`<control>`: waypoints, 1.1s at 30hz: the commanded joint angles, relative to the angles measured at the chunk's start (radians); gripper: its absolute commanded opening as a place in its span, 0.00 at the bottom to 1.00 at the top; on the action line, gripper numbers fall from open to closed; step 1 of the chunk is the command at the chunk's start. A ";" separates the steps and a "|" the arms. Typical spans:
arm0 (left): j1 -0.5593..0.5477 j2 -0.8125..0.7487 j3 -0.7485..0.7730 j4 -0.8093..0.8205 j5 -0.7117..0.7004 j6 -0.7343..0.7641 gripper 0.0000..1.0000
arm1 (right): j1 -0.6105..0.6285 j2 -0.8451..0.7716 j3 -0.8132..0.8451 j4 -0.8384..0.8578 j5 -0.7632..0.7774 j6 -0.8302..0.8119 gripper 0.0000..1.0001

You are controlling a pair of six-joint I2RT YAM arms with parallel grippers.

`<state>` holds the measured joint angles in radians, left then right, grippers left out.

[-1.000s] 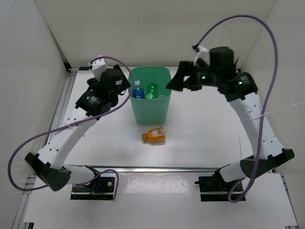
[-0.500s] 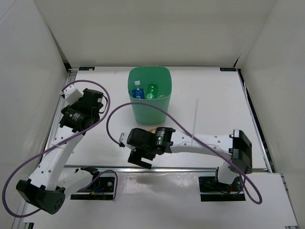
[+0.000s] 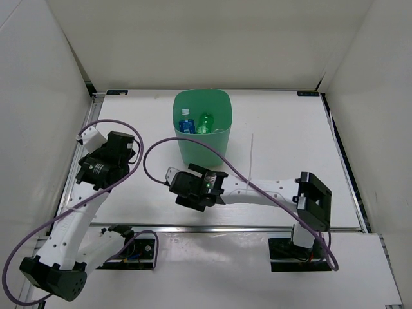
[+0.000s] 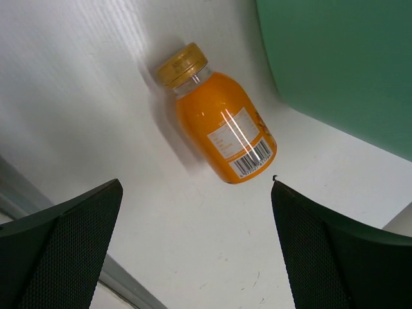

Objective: Put the plastic bottles in the bin

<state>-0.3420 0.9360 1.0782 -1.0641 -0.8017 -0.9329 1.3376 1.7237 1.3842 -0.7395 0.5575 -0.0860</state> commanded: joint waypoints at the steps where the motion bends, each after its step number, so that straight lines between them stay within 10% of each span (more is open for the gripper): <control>1: 0.006 0.001 0.003 -0.027 0.002 0.013 1.00 | -0.017 0.031 -0.011 0.037 0.062 0.000 1.00; 33: 0.061 -0.026 -0.001 -0.008 0.045 0.229 1.00 | -0.253 0.247 0.105 -0.043 -0.338 0.230 0.90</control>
<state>-0.2924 0.9260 1.0798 -1.0801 -0.7517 -0.7219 1.0851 1.9705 1.4895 -0.7662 0.2623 0.1074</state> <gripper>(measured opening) 0.998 0.925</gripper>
